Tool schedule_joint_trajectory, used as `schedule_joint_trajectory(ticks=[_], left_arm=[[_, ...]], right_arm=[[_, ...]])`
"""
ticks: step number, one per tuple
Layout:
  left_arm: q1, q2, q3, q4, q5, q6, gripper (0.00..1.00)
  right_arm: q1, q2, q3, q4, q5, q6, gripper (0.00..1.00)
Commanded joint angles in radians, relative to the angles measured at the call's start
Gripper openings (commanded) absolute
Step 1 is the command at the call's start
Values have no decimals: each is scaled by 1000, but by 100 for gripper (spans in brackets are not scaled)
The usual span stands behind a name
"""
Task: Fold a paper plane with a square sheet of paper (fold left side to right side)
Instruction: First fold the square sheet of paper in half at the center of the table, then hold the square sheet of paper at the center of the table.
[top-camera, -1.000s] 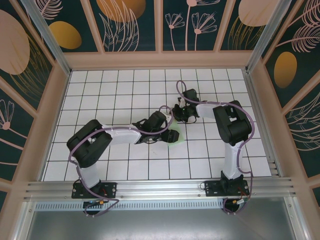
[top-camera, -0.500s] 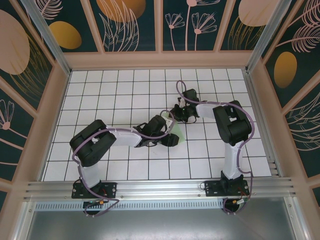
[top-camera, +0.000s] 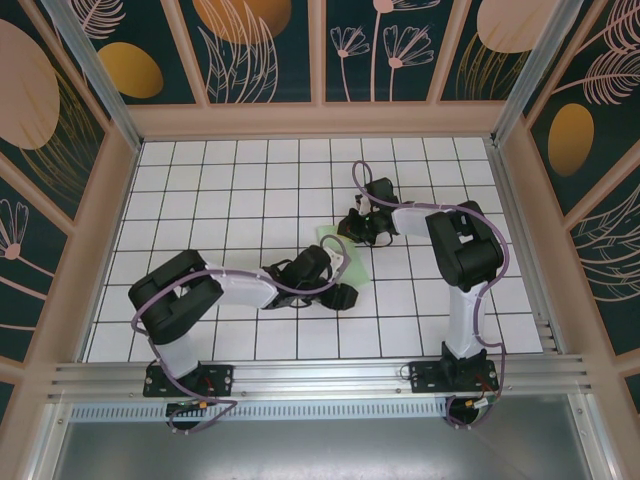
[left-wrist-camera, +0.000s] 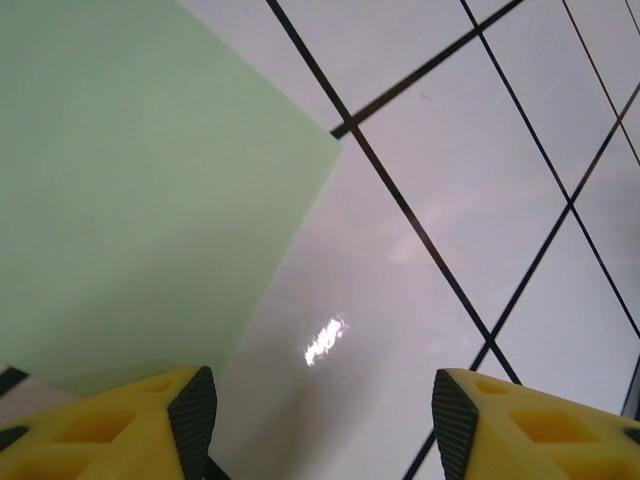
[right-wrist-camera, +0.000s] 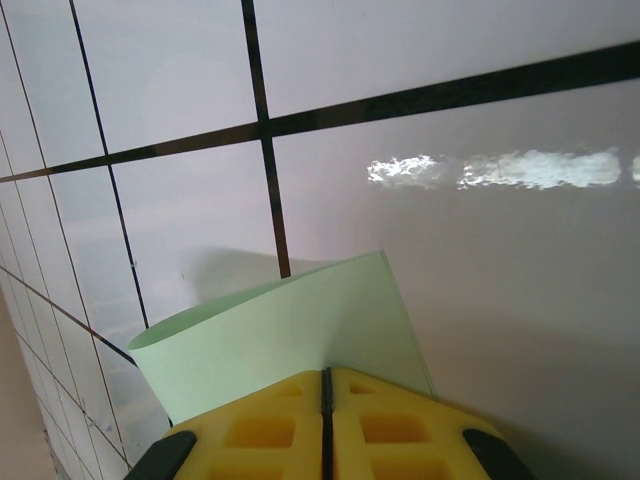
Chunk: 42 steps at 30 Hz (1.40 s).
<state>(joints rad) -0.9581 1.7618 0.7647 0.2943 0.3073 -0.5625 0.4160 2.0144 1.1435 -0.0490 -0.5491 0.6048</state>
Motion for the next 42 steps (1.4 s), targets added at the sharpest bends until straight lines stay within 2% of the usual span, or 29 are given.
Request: schedule_joint_trajectory(ticks=[1,9,17,30,42], left_arm=[[-12,-37,-13,-127,26,-39,64],[57,-104,30,-36,33,-89,66],[106,3,98,-14,29,-61,65],[109,121,114,-54,-2,-54,64],[103,132,106,-78,-25,-61,64]], right_arm=[[19,64,-11,-57,52,-2,12],[23,60,-8,-58,51,0,12],[23,56,-13,-51,52,3,12],[25,25,-13,-39,64,0,13],[8,-69,102,-113,88,-37,23]])
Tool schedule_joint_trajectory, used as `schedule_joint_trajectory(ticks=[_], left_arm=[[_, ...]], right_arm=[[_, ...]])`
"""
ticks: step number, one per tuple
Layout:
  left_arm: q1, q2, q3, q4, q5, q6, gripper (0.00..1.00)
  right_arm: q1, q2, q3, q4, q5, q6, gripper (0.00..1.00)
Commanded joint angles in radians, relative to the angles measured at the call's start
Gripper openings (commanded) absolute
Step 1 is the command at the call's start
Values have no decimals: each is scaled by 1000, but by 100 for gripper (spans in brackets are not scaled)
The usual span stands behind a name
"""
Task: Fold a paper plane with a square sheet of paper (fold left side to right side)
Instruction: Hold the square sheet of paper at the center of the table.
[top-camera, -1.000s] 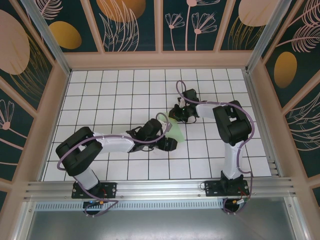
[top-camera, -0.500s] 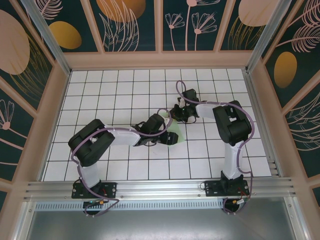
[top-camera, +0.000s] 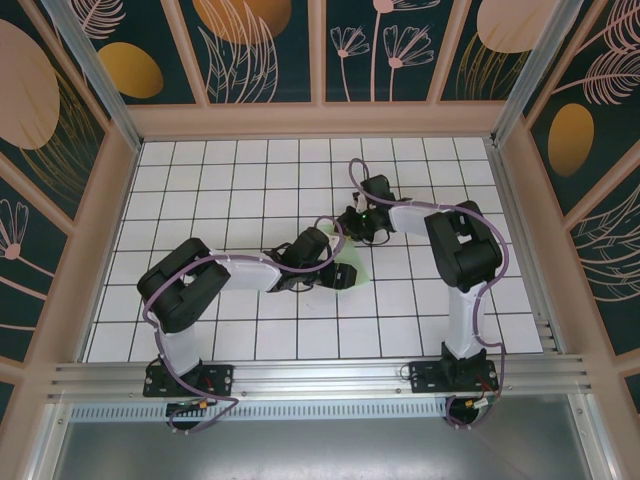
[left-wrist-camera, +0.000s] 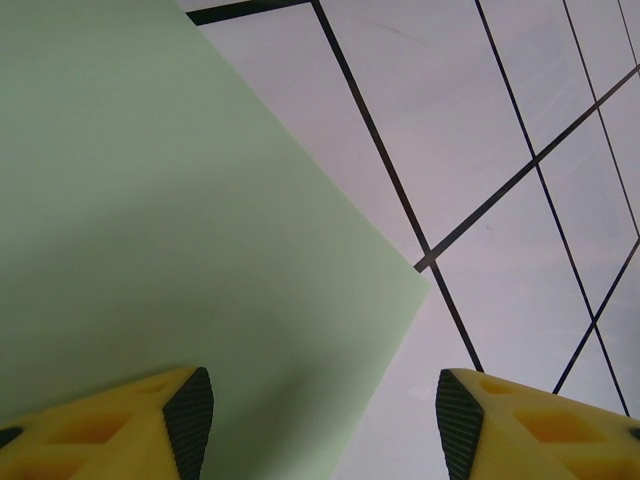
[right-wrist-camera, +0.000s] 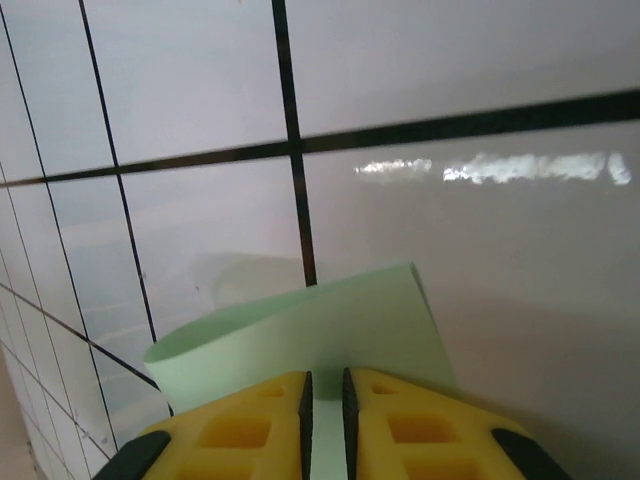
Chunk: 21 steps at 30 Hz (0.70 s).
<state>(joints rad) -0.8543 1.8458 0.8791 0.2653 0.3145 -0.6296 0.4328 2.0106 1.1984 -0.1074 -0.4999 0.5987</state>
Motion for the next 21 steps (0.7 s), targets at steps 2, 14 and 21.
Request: schedule_joint_trajectory(ticks=[2,14,21], left_arm=[[-2,52,-9,-52,-33,3,64],[-8,58,17,-72,-41,5,64],[-8,59,23,-89,-55,3,64]], right_arm=[[-17,-88,58,-68,45,-40,30],[-68,-389,-224,-120,43,-49,14],[-77,-530,-410,-126,27,-28,12]])
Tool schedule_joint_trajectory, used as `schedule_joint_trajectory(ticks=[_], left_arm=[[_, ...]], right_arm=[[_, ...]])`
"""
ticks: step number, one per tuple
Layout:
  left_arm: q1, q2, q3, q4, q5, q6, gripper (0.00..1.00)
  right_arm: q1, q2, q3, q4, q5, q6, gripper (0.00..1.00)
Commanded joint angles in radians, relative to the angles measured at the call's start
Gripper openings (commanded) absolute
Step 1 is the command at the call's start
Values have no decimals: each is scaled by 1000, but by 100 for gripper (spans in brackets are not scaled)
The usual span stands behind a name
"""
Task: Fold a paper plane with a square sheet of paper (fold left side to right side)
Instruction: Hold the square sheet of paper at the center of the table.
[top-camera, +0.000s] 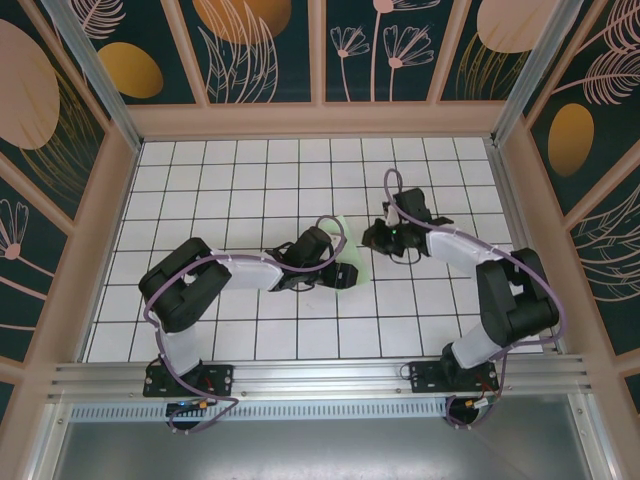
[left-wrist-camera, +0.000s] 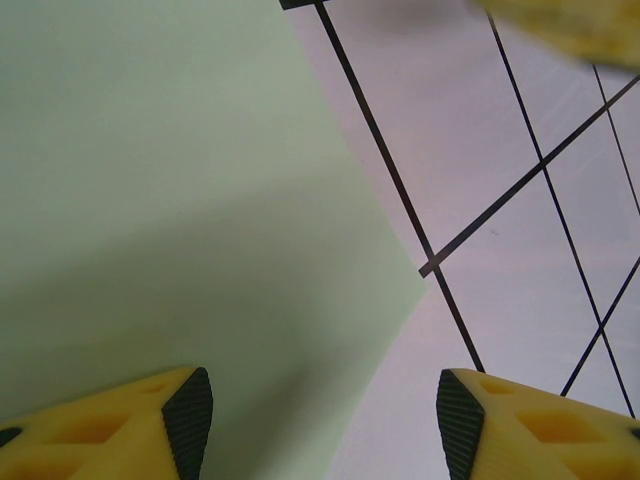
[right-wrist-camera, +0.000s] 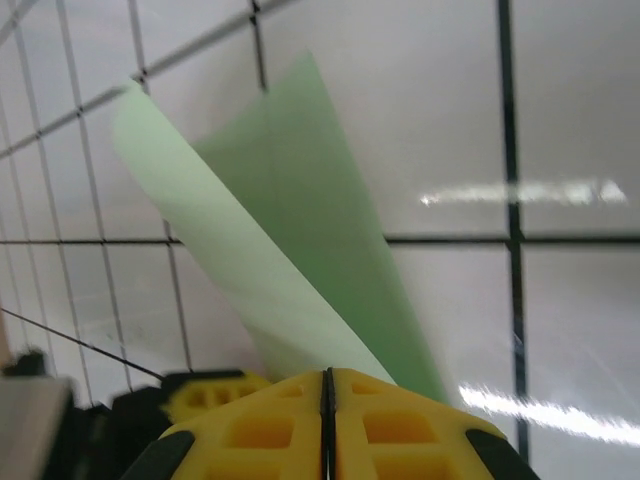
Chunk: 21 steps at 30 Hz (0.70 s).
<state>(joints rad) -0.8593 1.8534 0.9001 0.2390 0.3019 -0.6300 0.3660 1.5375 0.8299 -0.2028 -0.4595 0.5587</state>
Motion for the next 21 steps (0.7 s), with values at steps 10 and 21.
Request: schedule_joint_trajectory(ticks=[10,21], left_arm=[[-5,50,10,-70,-50,-3,64],[-6,51,19,-80,-55,-4,64]], right_arm=[[21,-56,-147,32,-116,69,1],[56,29,-158,68,-101,76,1]])
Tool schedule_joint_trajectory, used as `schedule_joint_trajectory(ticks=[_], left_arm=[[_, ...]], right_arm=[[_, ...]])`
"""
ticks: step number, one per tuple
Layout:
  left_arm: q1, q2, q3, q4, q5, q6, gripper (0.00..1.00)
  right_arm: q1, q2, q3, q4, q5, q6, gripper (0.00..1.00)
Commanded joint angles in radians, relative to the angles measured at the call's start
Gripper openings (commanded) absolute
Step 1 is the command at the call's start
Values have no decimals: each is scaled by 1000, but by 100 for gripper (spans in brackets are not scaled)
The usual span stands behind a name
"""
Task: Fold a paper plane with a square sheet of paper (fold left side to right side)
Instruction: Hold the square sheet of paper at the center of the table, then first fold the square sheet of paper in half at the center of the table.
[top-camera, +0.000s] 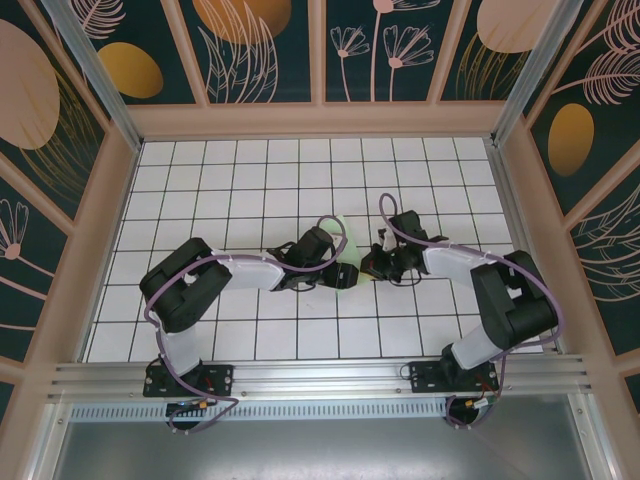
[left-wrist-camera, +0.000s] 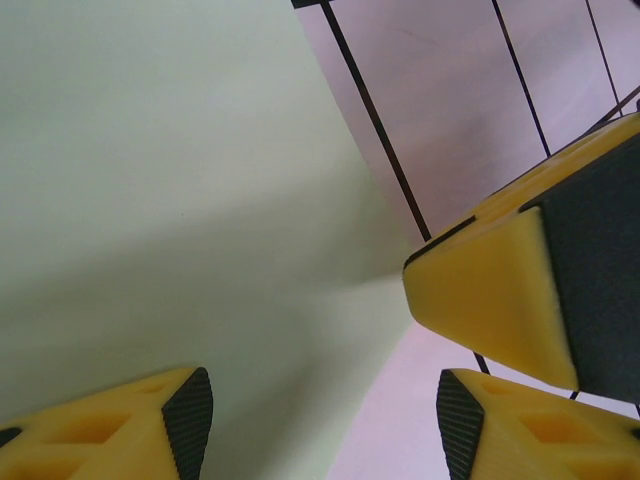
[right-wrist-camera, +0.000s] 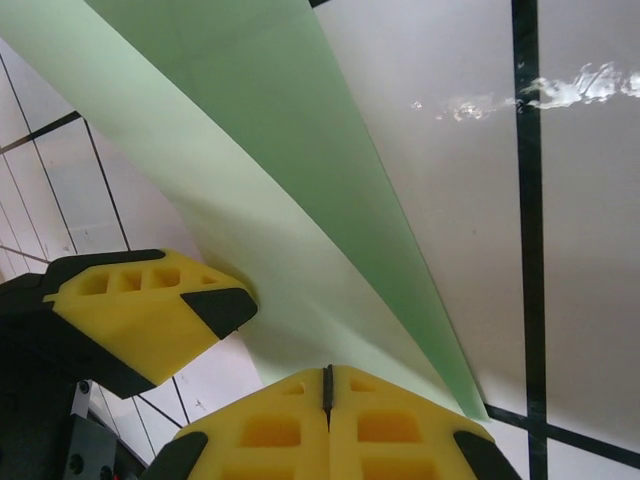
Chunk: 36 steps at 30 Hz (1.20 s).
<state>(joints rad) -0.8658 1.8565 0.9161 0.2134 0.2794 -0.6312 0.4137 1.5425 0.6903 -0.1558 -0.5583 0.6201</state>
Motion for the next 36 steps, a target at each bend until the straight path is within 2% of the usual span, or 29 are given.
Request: schedule_joint_trajectory(ticks=[1,16,36], left_arm=[[1,47,3,-53,-32,-4,64],[22,-26,35,-59,-61,-56,69],[65,35,107,-48,-95,-8,70]], right_arm=[[9,32,-18,19,2,14,1],[17,114,2,-87,137,-49,2],[16,121,11,-105,167,-65,2]])
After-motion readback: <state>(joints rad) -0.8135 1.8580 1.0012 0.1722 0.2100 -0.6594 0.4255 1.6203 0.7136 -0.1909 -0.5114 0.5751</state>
